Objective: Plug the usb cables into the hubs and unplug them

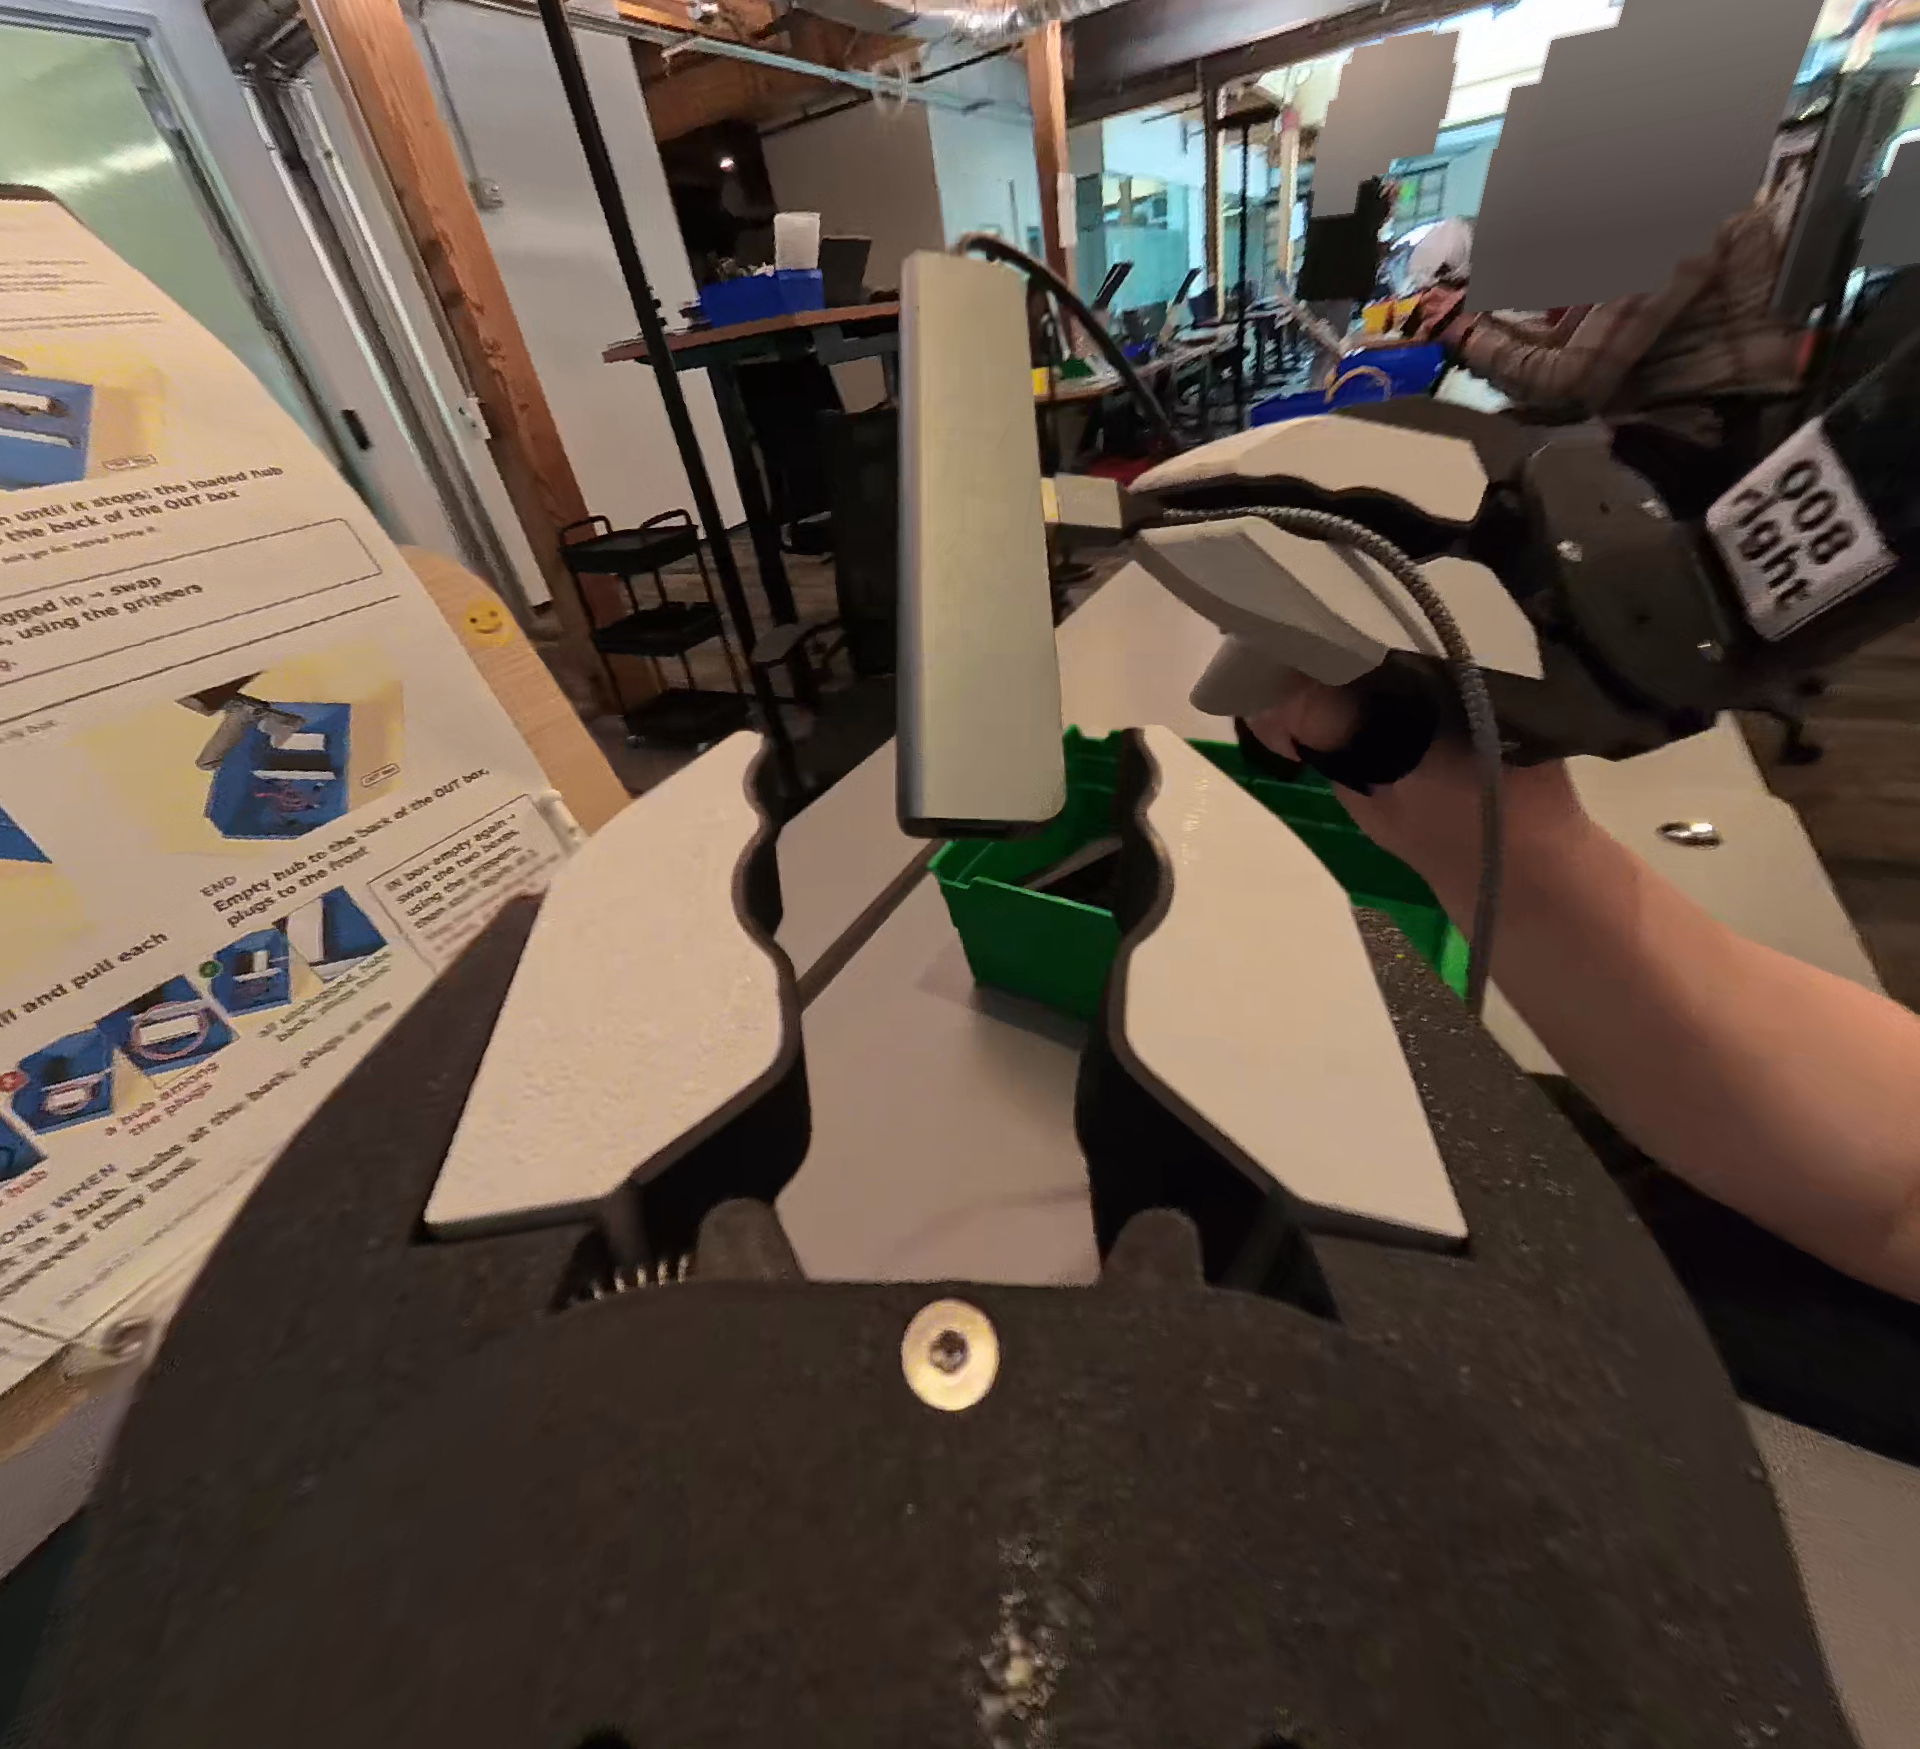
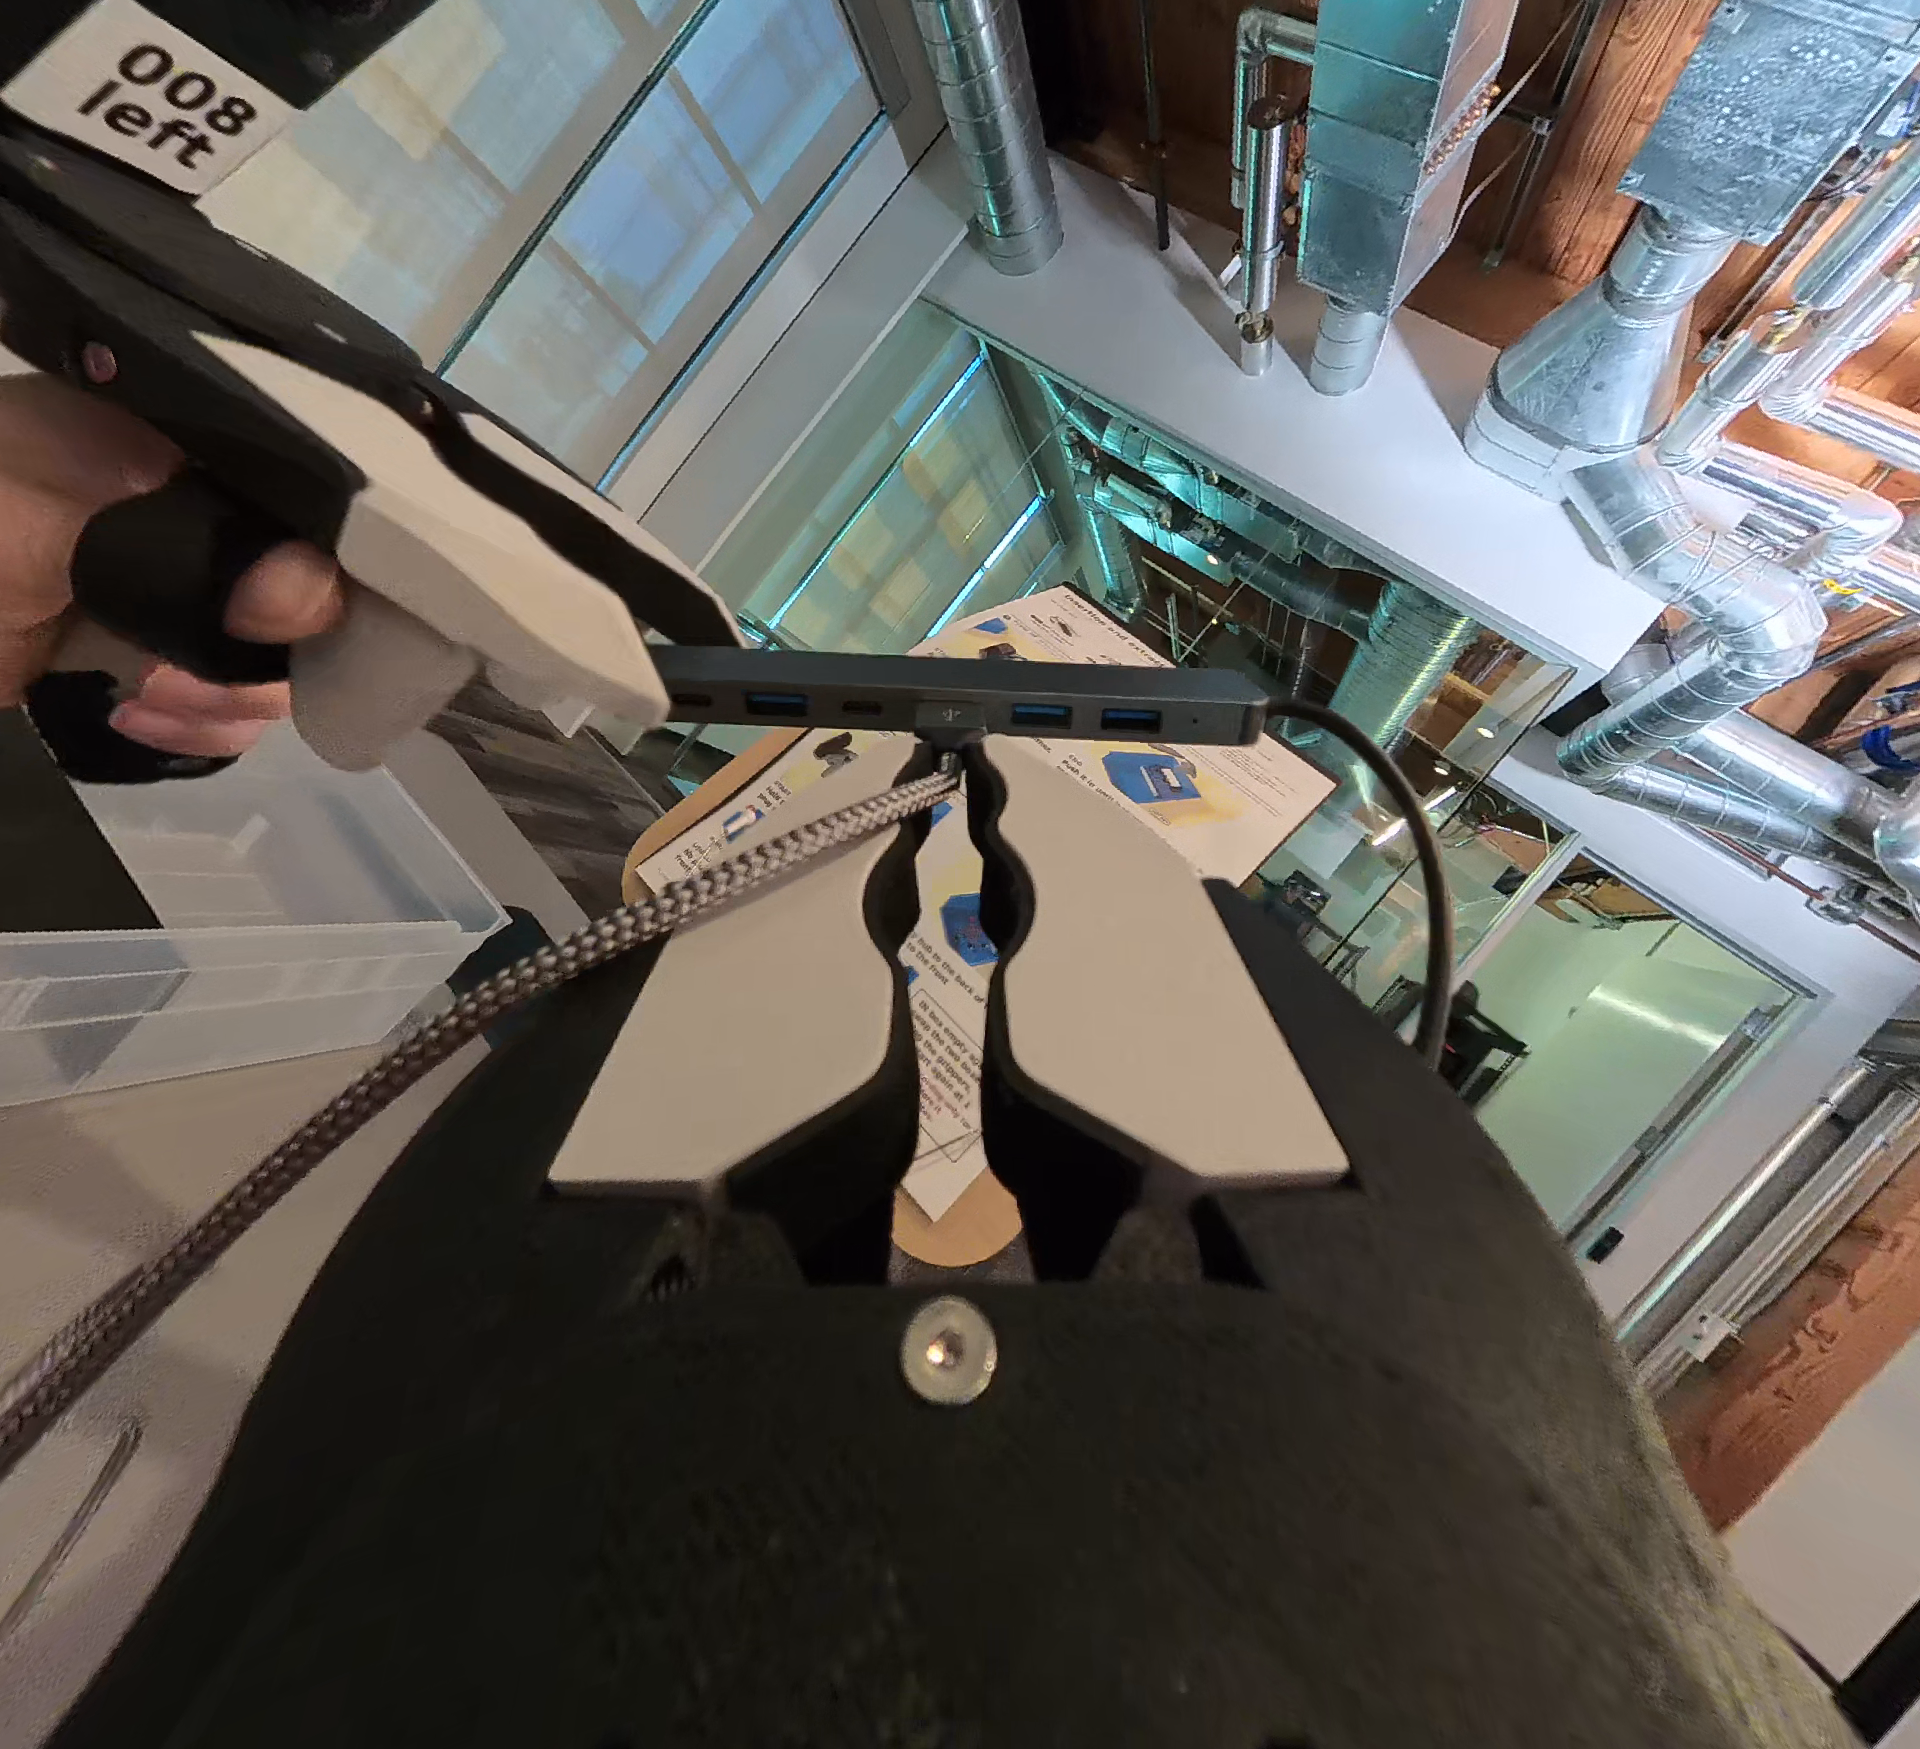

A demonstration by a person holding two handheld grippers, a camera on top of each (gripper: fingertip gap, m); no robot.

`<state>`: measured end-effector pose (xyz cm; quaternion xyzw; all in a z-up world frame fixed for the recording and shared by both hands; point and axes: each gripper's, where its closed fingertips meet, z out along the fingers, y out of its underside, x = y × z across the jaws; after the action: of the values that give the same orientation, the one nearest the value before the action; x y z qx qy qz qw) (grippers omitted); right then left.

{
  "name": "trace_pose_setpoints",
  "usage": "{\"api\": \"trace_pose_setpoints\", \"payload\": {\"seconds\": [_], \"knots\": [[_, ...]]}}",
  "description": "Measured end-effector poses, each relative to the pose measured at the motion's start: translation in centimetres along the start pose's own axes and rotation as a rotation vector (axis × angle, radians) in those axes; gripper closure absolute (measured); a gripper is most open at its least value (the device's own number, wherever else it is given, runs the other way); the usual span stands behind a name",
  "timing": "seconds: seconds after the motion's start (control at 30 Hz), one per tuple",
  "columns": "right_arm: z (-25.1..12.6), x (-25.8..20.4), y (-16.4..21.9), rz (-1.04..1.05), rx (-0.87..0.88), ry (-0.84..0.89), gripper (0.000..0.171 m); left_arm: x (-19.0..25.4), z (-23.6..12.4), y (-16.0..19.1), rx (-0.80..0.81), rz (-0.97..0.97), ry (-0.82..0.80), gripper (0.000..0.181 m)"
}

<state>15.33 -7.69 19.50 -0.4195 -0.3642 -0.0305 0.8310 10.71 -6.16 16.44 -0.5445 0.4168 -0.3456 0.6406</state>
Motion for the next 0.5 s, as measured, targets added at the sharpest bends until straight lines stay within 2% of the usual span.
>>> {"api": "trace_pose_setpoints", "payload": {"seconds": [0.07, 0.17, 0.3, 0.4, 0.5], "knots": [[0.1, -0.2, -0.1, -0.003, 0.005, 0.007, 0.164, -0.2, 0.6, 0.0, 0.009, 0.057, -0.062, 0.121], [0.2, -0.5, -0.3, 0.022, 0.013, 0.000, 0.164, -0.5, 0.6, -0.6, 0.087, 0.149, -0.131, 0.142], [0.2, -0.3, -0.3, 0.065, 0.020, -0.006, 0.164, -0.2, 0.7, -1.0, 0.134, 0.171, -0.141, 0.149], [0.2, -0.2, -0.2, 0.081, 0.021, -0.012, 0.164, -0.5, 0.9, -0.6, 0.122, 0.165, -0.147, 0.142], [0.3, -0.4, -0.2, 0.079, 0.021, -0.019, 0.164, -0.4, 1.0, -0.6, 0.141, 0.130, -0.113, 0.145]]}}
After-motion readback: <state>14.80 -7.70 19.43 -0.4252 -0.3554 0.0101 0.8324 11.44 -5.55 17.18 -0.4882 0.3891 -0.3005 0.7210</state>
